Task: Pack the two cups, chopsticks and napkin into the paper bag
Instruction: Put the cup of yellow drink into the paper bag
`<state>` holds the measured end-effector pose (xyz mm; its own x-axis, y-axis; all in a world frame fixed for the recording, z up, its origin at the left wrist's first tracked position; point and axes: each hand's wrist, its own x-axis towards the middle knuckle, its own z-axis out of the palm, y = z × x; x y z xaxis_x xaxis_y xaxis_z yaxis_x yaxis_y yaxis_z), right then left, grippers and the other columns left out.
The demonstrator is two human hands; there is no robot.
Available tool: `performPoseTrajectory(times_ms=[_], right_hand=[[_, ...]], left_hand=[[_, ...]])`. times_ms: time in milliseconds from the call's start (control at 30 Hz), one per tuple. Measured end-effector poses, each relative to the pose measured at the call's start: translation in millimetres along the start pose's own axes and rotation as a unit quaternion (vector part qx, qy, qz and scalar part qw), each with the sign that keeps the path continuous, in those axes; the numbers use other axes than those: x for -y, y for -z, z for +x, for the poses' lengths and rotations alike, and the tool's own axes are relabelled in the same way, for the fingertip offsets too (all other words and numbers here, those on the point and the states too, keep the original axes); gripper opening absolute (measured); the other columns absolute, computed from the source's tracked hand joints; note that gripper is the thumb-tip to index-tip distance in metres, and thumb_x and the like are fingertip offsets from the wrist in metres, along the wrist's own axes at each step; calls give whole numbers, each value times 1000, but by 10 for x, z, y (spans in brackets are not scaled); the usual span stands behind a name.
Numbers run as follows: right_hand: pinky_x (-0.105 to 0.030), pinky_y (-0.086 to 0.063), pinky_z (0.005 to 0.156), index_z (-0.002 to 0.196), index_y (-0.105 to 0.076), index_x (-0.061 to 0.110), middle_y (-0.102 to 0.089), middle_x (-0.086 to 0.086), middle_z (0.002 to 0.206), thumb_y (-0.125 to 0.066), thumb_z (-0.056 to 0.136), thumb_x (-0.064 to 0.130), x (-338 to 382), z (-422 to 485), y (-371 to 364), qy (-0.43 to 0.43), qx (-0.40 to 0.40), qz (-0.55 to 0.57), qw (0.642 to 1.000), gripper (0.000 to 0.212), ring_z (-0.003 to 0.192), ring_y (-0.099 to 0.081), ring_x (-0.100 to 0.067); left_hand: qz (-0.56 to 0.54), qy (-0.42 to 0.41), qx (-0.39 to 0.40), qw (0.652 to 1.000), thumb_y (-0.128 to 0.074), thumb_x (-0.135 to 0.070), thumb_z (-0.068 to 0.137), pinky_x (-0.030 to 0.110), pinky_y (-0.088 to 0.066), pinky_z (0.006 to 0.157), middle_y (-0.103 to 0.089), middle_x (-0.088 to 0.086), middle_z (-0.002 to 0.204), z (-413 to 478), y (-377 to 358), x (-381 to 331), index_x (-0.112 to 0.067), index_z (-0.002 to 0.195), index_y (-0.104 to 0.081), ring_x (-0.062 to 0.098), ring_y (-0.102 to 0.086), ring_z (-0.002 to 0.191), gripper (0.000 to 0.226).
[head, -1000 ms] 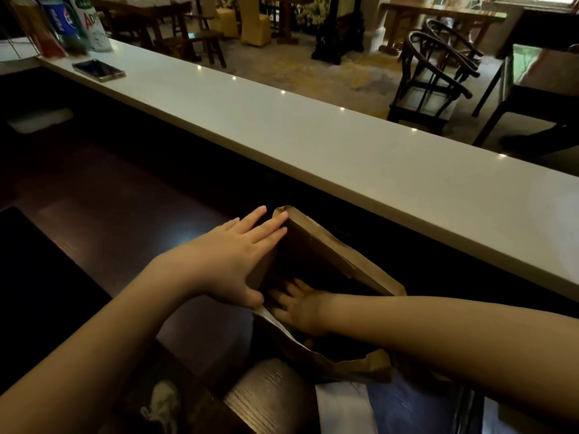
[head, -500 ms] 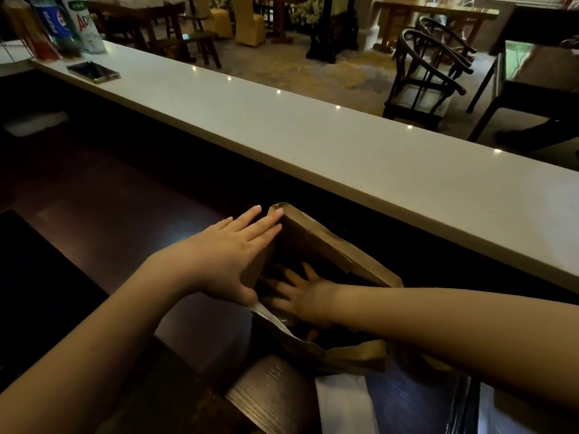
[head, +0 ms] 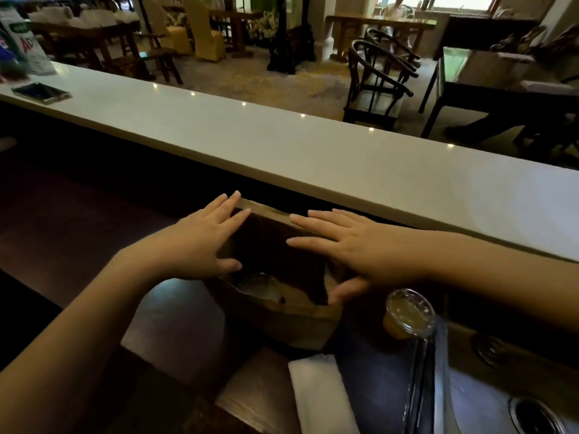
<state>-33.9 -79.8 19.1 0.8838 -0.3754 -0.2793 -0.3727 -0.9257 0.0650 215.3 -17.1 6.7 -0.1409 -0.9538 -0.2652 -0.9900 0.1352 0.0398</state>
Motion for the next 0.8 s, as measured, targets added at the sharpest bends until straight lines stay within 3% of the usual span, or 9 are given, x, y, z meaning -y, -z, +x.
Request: performPoseTrajectory(times_ms=[133, 200, 267, 333, 400, 533, 633, 700, 800], right_hand=[[-26, 11, 112, 147, 6, 33, 20, 5, 157, -53, 77, 65, -188, -495, -287, -74, -42, 81, 993, 97, 138, 20, -6], [-23, 8, 111, 148, 5, 32, 17, 3, 158, -58, 74, 64, -269, -738, -514, -117, -54, 117, 985, 102, 142, 14, -9], [-22, 3, 112, 148, 1, 30, 12, 0, 159, -63, 73, 60, -329, -960, -779, -162, -51, 146, 975, 104, 146, 5, -15], [-29, -4, 116, 149, -1, 28, 9, -3, 160, -68, 72, 57, -385, -1141, -1085, -207, -37, 165, 964, 105, 146, 0, -20], [-37, -9, 118, 149, -2, 28, 8, -4, 160, -72, 70, 54, -446, -1271, -1399, -261, -19, 197, 945, 109, 146, -1, -25], [-43, -13, 117, 149, 0, 24, 8, -10, 159, -80, 67, 44, -558, -1348, -1954, -350, -8, 327, 878, 117, 146, 1, -33], [-39, -14, 117, 149, 4, 18, 9, -10, 159, -82, 67, 34, -524, -1240, -2268, -380, -49, 424, 821, 120, 146, -1, -29], [-37, -17, 117, 149, 6, 17, 7, -10, 159, -82, 67, 29, -476, -1133, -2402, -385, -83, 466, 792, 121, 146, -6, -28], [-35, -26, 113, 149, 5, 16, -3, -11, 158, -83, 67, 22, -444, -980, -2482, -379, -119, 496, 772, 120, 142, -21, -28]], left_hand=[[-72, -68, -146, 984, -52, -40, 88, 28, -2, 114, -1, -2, 158, -112, 20, -621, -28, 145, -9, 7, 7, 142, 72], [-152, -120, -255, 947, -52, -34, 89, 25, -13, 112, -25, -5, 153, -207, -53, -1059, -26, 142, -28, 4, -11, 140, 59], [-213, -185, -295, 913, -53, -28, 88, 23, -25, 108, -45, -3, 142, -252, -194, -1507, -21, 134, -44, 6, -31, 134, 47], [-253, -225, -271, 901, -52, -27, 86, 18, -26, 105, -51, -2, 136, -199, -417, -1904, -20, 130, -48, 4, -36, 129, 45], [-298, -212, -212, 906, -53, -25, 88, 18, -22, 107, -43, -1, 144, 4, -672, -2214, -19, 136, -41, 6, -30, 134, 49], [-382, -47, -49, 922, -54, -15, 89, 31, -19, 115, -24, 13, 154, 700, -1203, -2538, -9, 145, -20, 24, -21, 142, 66], [-472, 82, 17, 878, -55, -10, 87, 36, -32, 107, -31, 17, 150, 1091, -1521, -2599, -10, 146, -14, 32, -33, 136, 72], [-501, 108, 26, 858, -54, -10, 86, 34, -40, 95, -45, 17, 141, 1230, -1684, -2602, -12, 142, -25, 32, -45, 126, 63], [-570, 93, 14, 816, -58, -5, 82, 27, -45, 78, -61, 11, 119, 1344, -1841, -2563, -18, 120, -48, 26, -58, 109, 42]])
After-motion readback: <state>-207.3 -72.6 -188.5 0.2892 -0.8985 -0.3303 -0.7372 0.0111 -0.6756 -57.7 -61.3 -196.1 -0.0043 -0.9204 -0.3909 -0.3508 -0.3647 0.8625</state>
